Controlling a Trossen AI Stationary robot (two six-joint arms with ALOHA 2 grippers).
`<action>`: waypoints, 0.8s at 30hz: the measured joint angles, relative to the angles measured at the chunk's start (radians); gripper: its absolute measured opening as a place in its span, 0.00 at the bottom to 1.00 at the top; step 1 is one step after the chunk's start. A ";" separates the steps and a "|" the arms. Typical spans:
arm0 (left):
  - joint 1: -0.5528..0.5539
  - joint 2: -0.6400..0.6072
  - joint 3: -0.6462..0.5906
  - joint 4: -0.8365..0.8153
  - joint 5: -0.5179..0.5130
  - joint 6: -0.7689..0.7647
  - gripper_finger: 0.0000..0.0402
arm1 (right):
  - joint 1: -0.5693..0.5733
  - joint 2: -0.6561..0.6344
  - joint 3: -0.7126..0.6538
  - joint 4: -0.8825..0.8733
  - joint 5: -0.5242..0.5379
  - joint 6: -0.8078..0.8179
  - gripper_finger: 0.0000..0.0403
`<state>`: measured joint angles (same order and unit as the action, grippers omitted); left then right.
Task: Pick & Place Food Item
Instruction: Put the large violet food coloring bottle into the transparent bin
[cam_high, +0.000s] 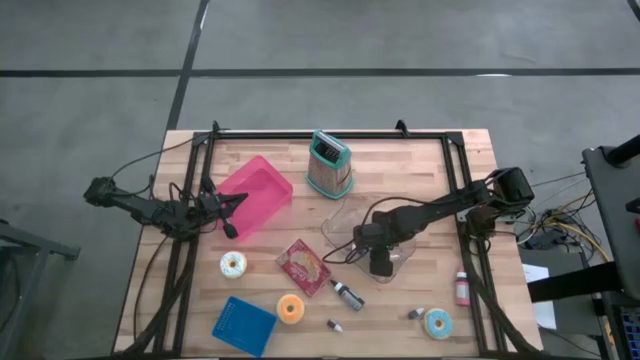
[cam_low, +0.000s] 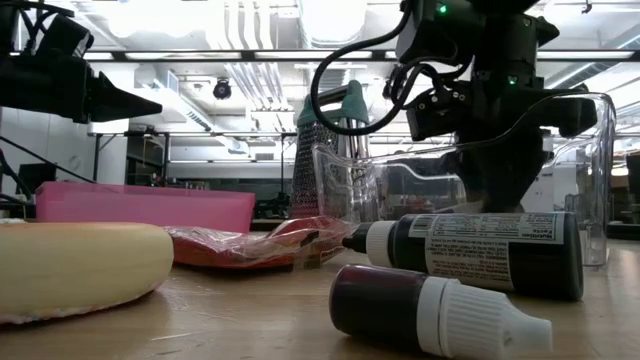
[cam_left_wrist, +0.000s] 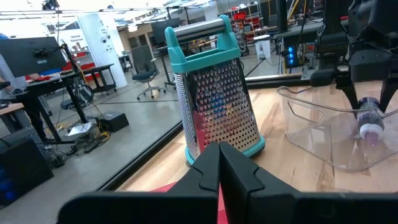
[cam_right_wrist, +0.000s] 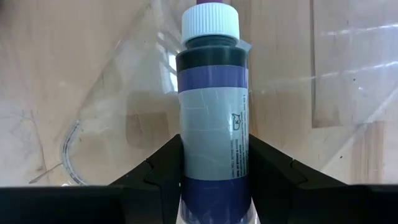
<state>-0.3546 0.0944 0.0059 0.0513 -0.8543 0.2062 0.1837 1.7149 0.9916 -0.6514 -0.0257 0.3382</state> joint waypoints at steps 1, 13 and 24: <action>0.000 0.000 0.000 0.000 0.000 0.000 0.01 | 0.000 0.000 0.000 0.000 0.000 0.000 0.36; 0.000 0.000 0.000 0.000 0.000 0.000 0.01 | 0.002 0.001 -0.001 0.007 0.000 0.029 0.36; 0.000 0.000 0.000 0.000 0.000 0.000 0.01 | 0.002 0.002 -0.002 0.010 0.005 0.055 0.36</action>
<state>-0.3546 0.0944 0.0059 0.0513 -0.8539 0.2062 0.1852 1.7168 0.9901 -0.6418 -0.0212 0.3932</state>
